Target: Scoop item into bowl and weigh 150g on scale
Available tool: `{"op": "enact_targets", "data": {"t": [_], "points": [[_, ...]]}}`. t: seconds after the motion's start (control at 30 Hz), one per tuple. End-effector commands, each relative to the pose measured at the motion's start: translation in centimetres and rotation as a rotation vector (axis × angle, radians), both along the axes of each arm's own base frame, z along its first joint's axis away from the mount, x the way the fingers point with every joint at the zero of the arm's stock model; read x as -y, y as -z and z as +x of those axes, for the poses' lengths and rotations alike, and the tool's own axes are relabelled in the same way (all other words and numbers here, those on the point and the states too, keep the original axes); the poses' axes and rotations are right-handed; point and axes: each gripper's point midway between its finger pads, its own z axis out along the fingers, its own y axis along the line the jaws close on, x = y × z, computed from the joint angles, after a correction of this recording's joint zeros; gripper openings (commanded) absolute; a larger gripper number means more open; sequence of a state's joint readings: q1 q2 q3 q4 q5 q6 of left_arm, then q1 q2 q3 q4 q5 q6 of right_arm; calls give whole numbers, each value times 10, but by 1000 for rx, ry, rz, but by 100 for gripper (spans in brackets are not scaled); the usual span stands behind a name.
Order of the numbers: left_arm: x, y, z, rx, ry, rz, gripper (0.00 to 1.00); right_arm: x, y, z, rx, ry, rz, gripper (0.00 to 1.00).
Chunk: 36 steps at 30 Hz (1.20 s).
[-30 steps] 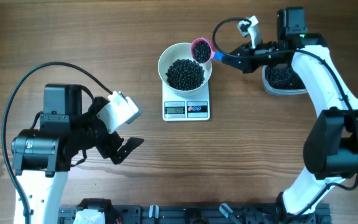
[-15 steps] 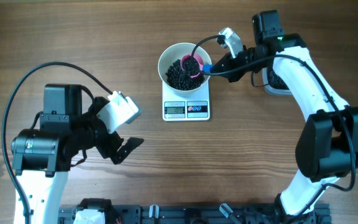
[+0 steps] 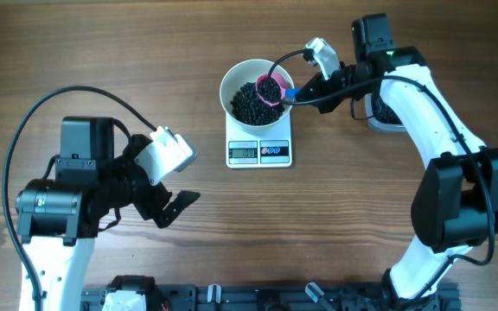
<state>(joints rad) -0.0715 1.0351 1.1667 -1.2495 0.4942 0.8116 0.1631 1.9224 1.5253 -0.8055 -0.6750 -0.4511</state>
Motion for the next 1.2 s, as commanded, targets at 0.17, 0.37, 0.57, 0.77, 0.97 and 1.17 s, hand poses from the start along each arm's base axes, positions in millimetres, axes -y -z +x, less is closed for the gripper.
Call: {"op": "enact_targets", "data": {"t": [0.17, 0.37, 0.57, 0.77, 0.97, 1.17], "points": [[1, -7, 2, 34, 22, 5, 100, -3, -11, 1, 49, -20, -3, 4], [1, -7, 2, 34, 22, 5, 100, 2, -14, 3, 70, -6, -33, 4], [1, -7, 2, 34, 22, 5, 100, 4, -21, 4, 93, 0, -45, 4], [1, -7, 2, 34, 22, 5, 100, 8, -19, 6, 98, 13, -73, 4], [1, -7, 2, 34, 22, 5, 100, 9, -20, 6, 105, 16, -81, 4], [1, -7, 2, 34, 22, 5, 100, 9, -21, 6, 107, 16, -81, 4]]}}
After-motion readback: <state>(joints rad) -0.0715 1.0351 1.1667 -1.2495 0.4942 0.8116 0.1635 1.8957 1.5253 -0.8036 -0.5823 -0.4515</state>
